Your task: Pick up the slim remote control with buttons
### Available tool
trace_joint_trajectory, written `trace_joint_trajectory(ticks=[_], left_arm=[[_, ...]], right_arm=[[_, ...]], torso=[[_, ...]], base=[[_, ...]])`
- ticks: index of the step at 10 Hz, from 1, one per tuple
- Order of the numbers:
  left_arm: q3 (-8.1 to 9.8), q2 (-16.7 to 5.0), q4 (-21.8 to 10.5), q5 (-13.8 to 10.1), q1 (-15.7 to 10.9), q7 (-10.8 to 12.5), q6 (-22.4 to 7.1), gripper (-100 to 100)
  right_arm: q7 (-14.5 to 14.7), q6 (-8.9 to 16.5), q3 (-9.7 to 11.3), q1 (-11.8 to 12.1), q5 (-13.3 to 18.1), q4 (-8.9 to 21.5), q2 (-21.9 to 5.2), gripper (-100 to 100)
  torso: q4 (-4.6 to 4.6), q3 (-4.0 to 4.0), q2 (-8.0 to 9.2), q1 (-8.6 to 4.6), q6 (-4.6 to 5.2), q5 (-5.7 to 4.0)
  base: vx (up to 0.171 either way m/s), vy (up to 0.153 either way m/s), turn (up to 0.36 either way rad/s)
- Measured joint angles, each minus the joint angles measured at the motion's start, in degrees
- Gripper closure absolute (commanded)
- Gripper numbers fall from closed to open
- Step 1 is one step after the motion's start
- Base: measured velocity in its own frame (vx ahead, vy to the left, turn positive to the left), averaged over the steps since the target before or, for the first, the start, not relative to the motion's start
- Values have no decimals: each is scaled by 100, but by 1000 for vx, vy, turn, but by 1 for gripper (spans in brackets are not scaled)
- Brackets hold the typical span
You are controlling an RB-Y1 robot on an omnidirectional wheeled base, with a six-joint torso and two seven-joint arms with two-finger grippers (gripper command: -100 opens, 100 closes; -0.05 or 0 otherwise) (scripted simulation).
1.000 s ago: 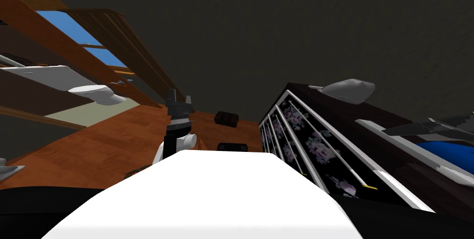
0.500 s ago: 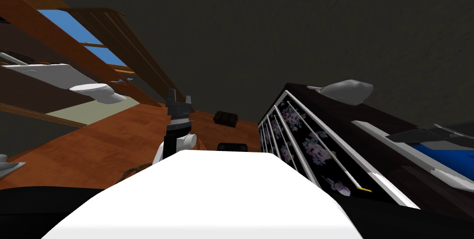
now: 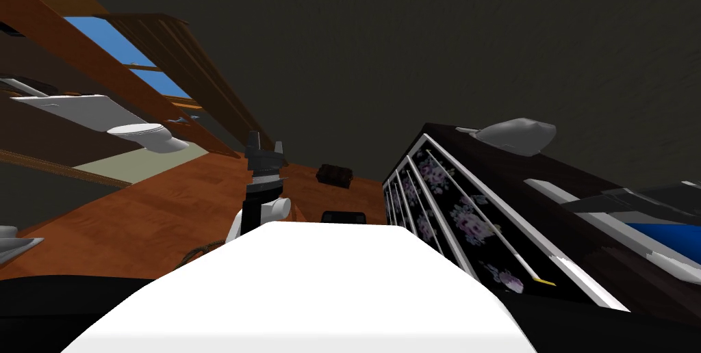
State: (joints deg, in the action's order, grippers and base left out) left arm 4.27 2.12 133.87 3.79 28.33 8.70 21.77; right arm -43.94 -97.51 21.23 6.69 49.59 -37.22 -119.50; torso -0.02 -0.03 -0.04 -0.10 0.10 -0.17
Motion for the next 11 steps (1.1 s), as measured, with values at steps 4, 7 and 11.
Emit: trace_joint_trajectory(ticks=[4, 7, 11], left_arm=[[0, 0, 0, 0, 0, 0, 0, 0], [0, 0, 0, 0, 0, 0, 0, 0], [0, 0, 0, 0, 0, 0, 0, 0]], right_arm=[[2, 45, 98, -61, -12, -25, 6, 100], [3, 45, 98, -61, -12, -26, 7, 0], [-101, -150, 16, -117, -27, -72, -176, 0]], torso=[[0, 1, 1, -9, -1, -4], [0, 1, 1, -9, 0, -3], [1, 1, 2, -15, 0, -5]], base=[[0, 0, 0], [0, 0, 0], [-2, -25, -9]])
